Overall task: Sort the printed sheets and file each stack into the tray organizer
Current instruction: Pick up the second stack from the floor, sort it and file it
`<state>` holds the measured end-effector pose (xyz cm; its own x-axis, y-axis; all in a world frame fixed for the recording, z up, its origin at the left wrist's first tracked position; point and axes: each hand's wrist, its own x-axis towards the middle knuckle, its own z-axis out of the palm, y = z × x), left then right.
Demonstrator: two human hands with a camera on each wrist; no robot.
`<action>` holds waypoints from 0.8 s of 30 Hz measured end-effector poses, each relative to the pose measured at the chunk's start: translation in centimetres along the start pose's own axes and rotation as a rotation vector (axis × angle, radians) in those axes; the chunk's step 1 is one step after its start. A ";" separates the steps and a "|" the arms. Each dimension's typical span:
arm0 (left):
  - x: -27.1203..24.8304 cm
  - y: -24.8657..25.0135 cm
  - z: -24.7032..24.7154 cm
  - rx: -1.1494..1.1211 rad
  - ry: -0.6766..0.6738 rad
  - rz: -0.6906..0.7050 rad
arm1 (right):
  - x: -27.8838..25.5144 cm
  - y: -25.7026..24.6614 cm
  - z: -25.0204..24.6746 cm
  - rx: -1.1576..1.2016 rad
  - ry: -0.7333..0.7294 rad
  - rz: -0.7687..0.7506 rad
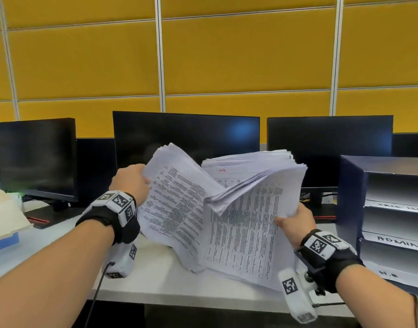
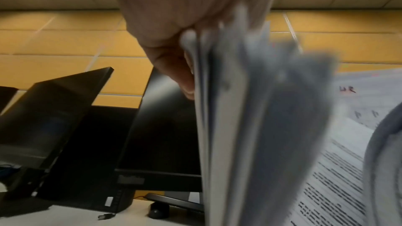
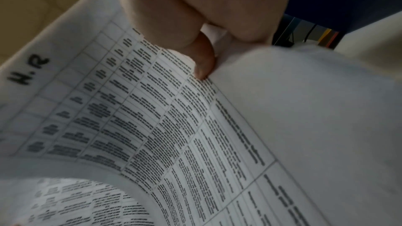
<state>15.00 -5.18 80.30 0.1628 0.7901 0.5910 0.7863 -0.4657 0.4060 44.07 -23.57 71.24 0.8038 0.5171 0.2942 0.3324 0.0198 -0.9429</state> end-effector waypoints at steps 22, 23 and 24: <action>-0.6 1.8 -4.4 -0.110 -0.021 0.070 | -1.6 -1.0 -4.4 0.017 -0.115 -0.099; -0.7 2.7 -4.2 -0.143 -0.043 0.105 | -1.2 -0.7 -4.0 0.028 -0.134 -0.114; -0.8 3.8 -3.9 -0.176 -0.066 0.138 | -1.0 -0.7 -3.6 0.033 -0.139 -0.120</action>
<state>15.51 -9.19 84.08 0.3046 0.7355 0.6052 0.6389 -0.6290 0.4429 44.79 -27.20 72.18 0.6822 0.6229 0.3830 0.4039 0.1156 -0.9075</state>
